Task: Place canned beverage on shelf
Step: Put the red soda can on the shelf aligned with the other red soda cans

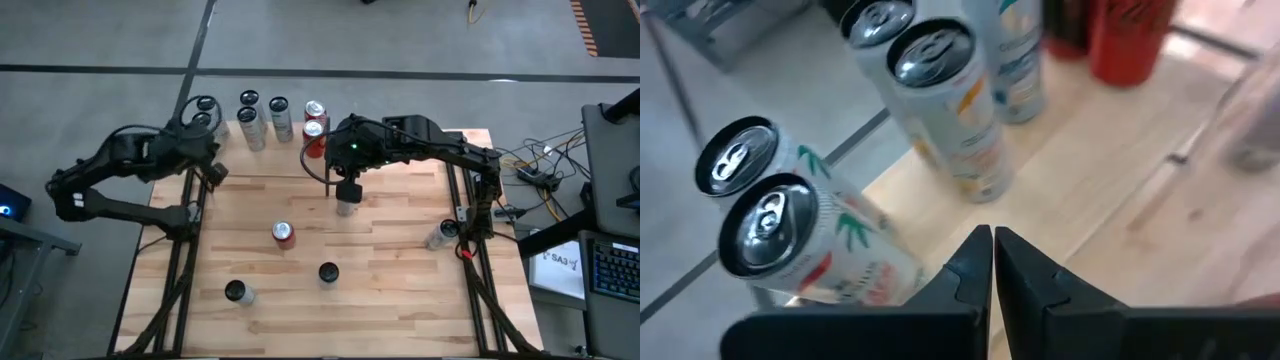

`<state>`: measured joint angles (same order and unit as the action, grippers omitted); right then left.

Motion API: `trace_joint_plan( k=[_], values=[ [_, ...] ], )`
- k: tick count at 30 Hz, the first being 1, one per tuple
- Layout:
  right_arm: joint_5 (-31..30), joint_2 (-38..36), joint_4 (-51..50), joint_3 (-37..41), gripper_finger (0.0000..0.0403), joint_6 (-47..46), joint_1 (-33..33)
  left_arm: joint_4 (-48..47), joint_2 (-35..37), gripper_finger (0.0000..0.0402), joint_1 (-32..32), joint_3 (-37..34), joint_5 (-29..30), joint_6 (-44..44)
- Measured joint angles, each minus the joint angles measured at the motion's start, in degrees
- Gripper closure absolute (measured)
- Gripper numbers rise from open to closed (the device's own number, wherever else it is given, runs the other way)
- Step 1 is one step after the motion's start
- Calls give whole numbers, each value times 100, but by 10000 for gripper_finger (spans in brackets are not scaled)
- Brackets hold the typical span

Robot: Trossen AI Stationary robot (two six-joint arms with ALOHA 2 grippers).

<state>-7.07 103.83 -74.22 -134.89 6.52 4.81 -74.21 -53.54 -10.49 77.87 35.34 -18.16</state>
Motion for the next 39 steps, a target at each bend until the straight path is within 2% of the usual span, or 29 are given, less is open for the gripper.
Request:
trace_joint_plan(
  k=[7,12,16,22,25,34,39],
  values=[
    [0,1,16,2,390,-111,-217,-309,401,402,320,-66,162,-544],
    [0,-1,16,9,390,-212,-423,-42,798,402,338,-709,115,-706],
    [1,0,24,46,390,-239,-561,631,1215,402,412,-1500,-189,-816],
    [0,-2,69,306,390,-506,-635,2496,1698,402,699,-2635,-1526,-727],
    [-1,-2,213,612,390,-627,-681,3217,1833,402,969,-3084,-1930,-674],
    [-2,-2,829,1705,390,-880,-952,3876,2170,402,2275,-3976,-1989,-997],
    [4,-2,1546,2248,390,-892,-1095,4865,2211,402,3026,-4524,-1985,-919]
  ],
)
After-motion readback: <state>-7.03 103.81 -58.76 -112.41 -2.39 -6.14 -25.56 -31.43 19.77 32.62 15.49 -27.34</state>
